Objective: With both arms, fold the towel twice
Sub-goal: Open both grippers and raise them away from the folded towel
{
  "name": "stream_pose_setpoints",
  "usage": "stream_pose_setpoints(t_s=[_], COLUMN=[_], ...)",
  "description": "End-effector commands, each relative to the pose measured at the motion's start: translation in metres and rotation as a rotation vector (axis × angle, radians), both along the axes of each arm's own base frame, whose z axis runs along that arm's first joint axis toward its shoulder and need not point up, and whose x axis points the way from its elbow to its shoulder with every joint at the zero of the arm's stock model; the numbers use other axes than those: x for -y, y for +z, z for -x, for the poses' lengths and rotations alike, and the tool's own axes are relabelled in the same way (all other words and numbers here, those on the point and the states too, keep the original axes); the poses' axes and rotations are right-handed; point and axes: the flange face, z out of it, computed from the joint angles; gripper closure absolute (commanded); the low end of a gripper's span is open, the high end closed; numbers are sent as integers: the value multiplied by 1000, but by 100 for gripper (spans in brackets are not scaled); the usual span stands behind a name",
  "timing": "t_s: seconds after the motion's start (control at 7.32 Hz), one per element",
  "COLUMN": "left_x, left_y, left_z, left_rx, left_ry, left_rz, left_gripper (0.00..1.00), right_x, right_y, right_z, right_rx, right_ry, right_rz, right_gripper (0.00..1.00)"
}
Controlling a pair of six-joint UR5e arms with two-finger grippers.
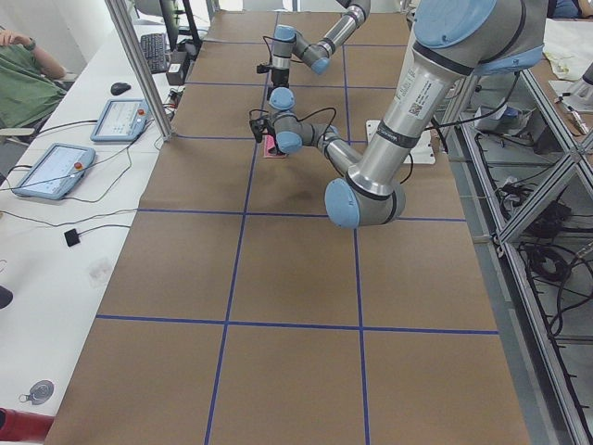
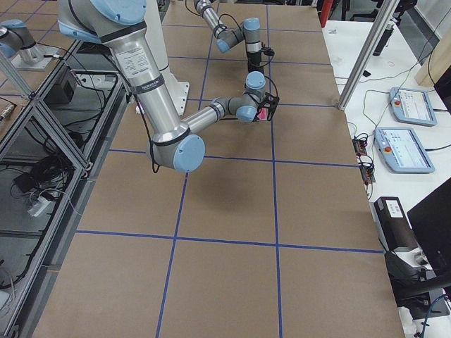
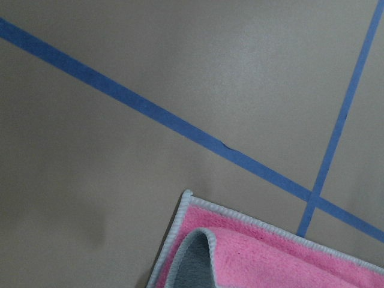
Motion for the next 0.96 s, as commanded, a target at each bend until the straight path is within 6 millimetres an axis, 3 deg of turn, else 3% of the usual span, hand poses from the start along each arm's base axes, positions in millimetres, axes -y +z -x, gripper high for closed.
stream_pose_setpoints(t_s=[0.0,0.14,0.41,0.82], left_x=[3,7,14,18], left_y=[-13,-16,-2,-4], left_z=[-5,-11,-26,-35], left_rx=[-10,-9,-30,-24], left_ry=[-2,-2,-1,2], left_rz=[-8,-7,-21,-16], left_gripper=[0,0,0,0], right_x=[10,16,34,48], right_y=[-1,-1,9,27], right_z=[-12,-24,-59,-91], right_rx=[5,22,43,34], right_ry=[14,19,-7,-13], right_rz=[0,-10,-7,-14], right_gripper=[0,0,0,0])
